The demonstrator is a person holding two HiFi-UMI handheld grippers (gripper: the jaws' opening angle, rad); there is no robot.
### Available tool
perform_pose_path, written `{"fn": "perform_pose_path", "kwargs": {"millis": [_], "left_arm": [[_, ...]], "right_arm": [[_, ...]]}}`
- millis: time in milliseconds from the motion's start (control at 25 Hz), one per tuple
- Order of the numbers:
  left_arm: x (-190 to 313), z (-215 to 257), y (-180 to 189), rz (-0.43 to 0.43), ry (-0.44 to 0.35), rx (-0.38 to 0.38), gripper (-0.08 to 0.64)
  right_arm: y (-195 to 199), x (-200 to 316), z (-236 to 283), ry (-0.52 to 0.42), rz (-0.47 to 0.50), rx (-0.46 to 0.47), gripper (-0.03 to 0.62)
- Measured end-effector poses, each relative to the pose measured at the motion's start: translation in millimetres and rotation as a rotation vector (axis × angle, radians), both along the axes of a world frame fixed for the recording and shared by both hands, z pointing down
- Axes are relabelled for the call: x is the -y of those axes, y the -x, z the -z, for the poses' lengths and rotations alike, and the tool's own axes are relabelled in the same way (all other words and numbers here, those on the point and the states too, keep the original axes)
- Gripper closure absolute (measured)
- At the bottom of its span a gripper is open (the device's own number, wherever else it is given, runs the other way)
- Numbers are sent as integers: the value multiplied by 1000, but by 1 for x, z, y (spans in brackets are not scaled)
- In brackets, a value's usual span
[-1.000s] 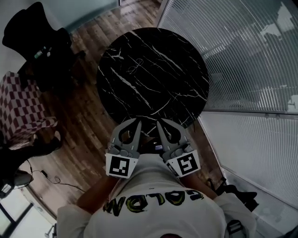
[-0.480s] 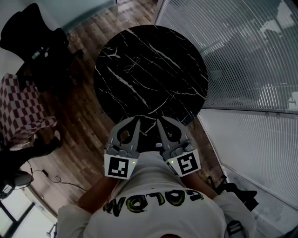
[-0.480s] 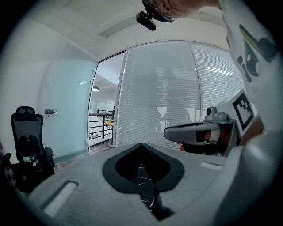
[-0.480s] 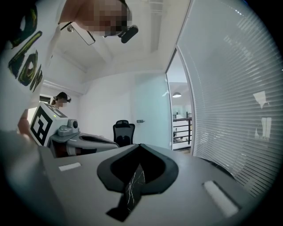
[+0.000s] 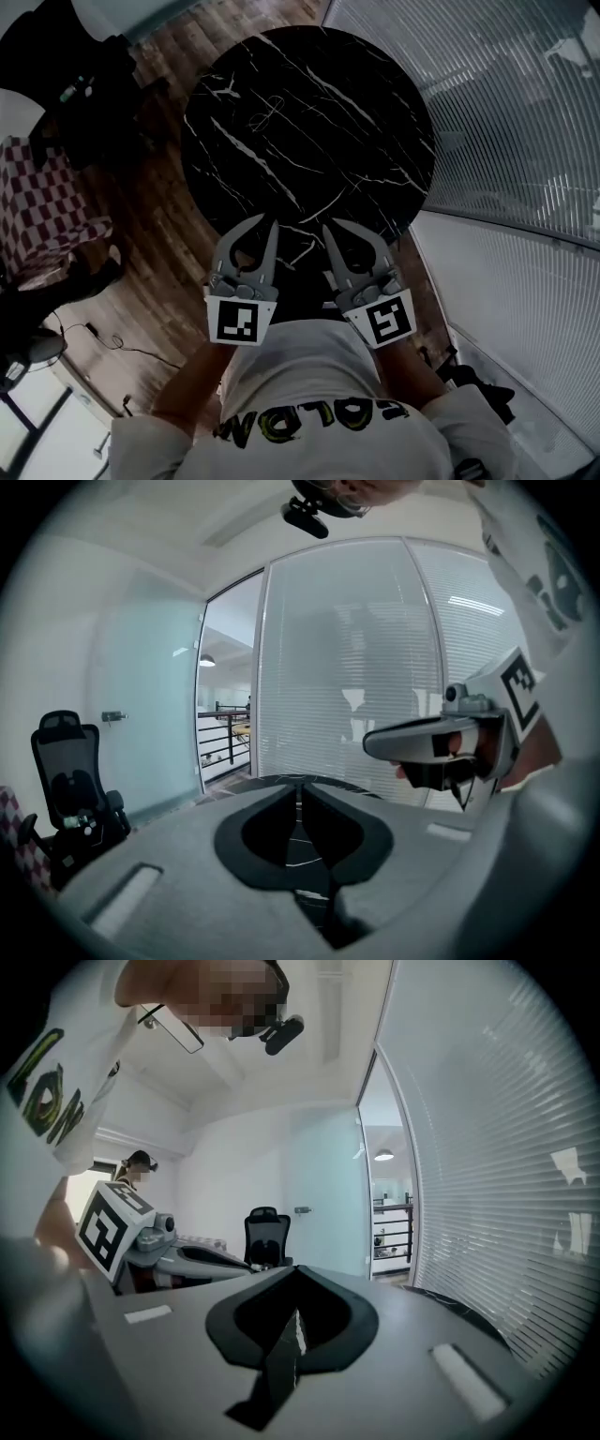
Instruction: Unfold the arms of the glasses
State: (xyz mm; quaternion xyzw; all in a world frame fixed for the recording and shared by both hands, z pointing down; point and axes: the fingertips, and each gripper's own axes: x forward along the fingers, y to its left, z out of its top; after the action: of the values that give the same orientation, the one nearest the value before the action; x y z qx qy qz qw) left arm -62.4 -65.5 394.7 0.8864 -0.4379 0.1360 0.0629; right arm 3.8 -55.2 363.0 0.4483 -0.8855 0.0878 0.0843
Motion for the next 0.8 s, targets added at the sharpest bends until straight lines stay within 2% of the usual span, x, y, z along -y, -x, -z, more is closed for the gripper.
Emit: {"fn": "perform_pose_path", "kwargs": {"millis": [240, 560, 800], "left_arm": [[50, -67, 0, 32, 29, 102, 523], [126, -195, 0, 4, 46, 331, 472], [159, -269, 1, 5, 85, 385, 472]], "right_arm": [[-18, 32, -52, 26, 25, -37, 591], [-17, 67, -127, 60, 52, -55, 591], [-14, 90, -181, 126, 43, -37, 591]]}}
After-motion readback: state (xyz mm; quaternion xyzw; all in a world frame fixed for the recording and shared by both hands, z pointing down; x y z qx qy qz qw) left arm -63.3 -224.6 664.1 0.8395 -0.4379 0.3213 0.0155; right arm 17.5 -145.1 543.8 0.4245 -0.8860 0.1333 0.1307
